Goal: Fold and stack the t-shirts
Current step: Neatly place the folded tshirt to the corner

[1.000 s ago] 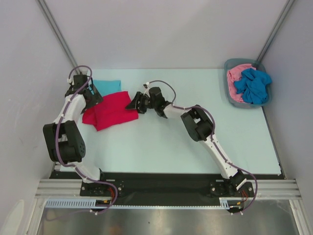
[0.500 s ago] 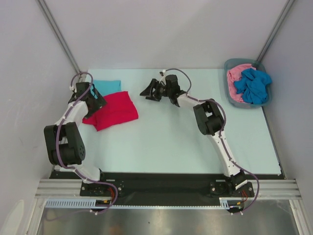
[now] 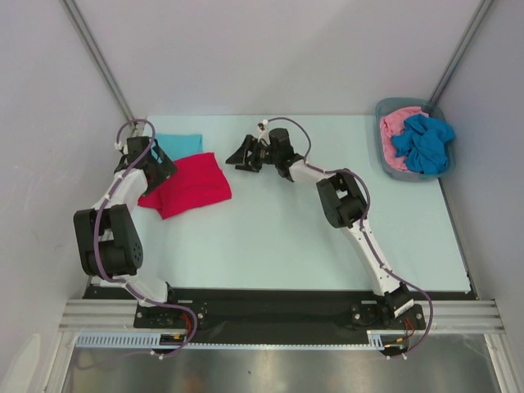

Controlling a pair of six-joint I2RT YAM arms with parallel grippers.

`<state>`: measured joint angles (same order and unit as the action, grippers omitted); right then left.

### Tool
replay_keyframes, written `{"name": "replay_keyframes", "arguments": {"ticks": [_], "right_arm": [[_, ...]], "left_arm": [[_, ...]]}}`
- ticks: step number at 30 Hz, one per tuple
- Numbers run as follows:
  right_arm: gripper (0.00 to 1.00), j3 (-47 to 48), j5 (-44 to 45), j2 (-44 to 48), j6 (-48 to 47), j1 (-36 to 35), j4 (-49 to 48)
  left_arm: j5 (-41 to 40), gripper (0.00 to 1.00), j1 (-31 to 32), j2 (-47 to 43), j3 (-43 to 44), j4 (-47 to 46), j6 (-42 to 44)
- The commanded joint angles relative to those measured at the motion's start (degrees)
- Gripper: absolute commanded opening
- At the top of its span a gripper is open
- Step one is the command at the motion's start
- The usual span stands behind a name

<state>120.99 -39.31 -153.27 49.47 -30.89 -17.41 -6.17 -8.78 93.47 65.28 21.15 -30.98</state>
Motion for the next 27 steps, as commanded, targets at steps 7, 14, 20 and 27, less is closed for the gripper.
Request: {"name": "replay_keyframes", "arguments": {"ticks": [7, 14, 20, 27], "right_arm": [[0.74, -3.65, -1.38, 2.36, 0.98, 0.22, -5.17], [0.74, -8.31, -1.56, 4.73, 1.24, 1.45, -7.20], [0.74, -8.40, -2.26, 4.56, 1.85, 2.24, -8.08], [0.73, -8.58, -2.88, 4.03, 2.38, 3.30, -8.96]], "left_arm": [[1.42, 0.97, -3.34, -2.50, -2.69, -2.41, -0.74], [9.07, 0.97, -7.92, -3.21, -7.97, -9.45, -1.10], [11.44, 0.96, -11.26, -2.42, -8.58, -11.38, -0.13], [10.23, 0.95, -13.11, -0.48, -9.29, -11.39, 0.57]]}}
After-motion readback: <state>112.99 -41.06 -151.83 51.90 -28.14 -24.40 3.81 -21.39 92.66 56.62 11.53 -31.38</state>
